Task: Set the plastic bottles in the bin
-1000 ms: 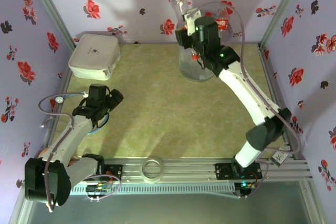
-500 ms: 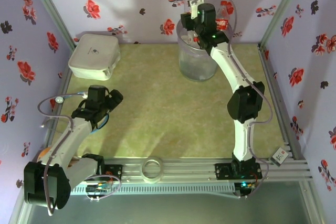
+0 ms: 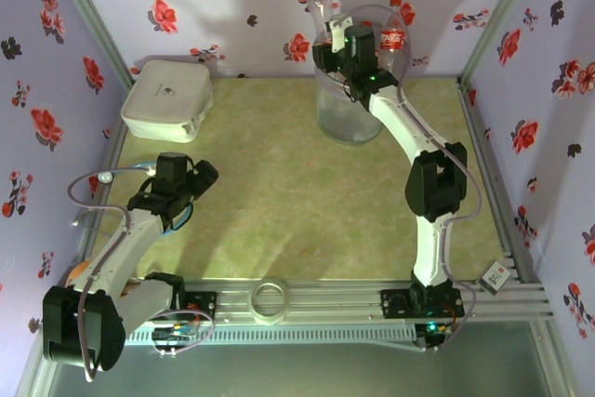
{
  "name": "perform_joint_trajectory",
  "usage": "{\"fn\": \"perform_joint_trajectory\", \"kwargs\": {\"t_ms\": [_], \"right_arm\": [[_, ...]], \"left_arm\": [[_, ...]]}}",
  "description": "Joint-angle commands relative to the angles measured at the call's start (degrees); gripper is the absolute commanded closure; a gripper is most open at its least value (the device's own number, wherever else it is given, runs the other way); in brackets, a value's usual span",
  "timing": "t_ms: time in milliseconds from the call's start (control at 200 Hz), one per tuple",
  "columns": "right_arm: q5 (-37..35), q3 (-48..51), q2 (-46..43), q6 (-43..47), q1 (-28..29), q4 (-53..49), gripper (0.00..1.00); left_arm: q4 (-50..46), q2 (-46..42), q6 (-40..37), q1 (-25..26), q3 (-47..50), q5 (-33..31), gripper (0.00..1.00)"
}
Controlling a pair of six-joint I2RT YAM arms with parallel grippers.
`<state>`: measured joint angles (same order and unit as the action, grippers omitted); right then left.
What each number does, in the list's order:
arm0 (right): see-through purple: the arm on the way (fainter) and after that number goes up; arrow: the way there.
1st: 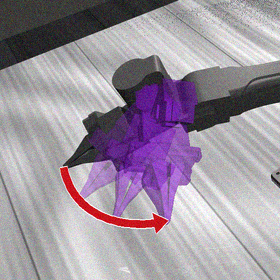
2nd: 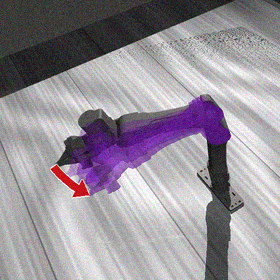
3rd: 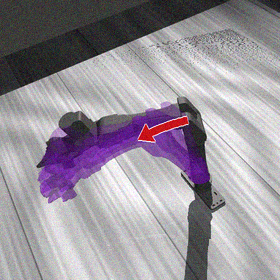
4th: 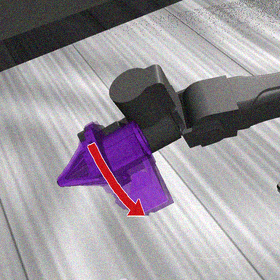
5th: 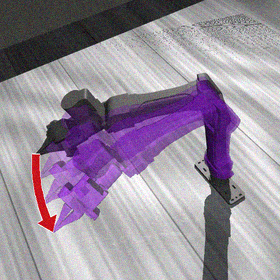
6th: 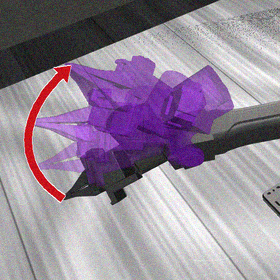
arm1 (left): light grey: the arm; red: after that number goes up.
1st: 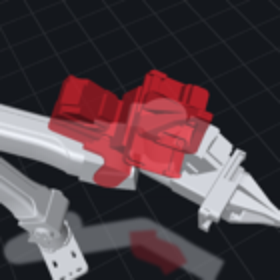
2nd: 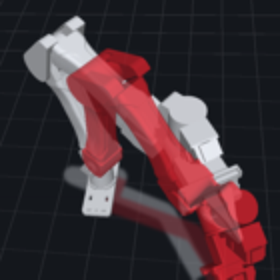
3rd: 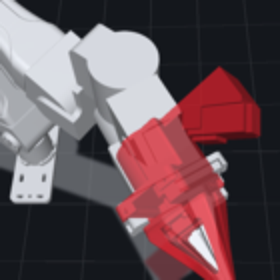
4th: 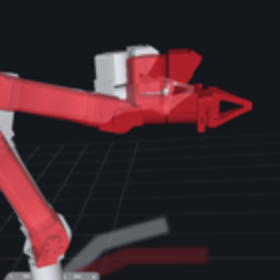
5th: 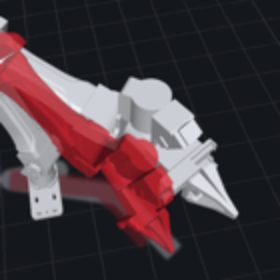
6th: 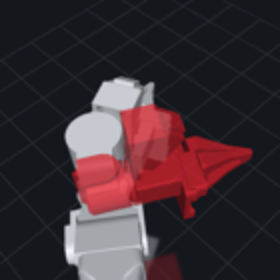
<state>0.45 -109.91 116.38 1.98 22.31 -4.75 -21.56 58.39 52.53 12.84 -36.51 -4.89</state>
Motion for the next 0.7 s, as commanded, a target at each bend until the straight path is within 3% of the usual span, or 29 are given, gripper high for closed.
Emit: {"fn": "perform_joint_trajectory", "kwargs": {"t_ms": [0, 445, 695], "right_arm": [[-0.19, 4.83, -1.6, -2.1, -2.13, 0.22, 0.52], [-4.0, -0.63, -6.35, 2.34, -2.44, -7.28, 0.19], [-6.17, -2.99, -7.72, 4.26, -2.53, -10.26, 0.22]], "left_arm": [[0.27, -0.08, 0.29, -0.38, 0.52, 0.28, 0.04], [0.44, 0.67, 0.43, -0.37, 0.3, 0.45, 0.04], [0.75, 1.29, 0.03, -0.36, 0.05, 0.99, 0.04]]}}
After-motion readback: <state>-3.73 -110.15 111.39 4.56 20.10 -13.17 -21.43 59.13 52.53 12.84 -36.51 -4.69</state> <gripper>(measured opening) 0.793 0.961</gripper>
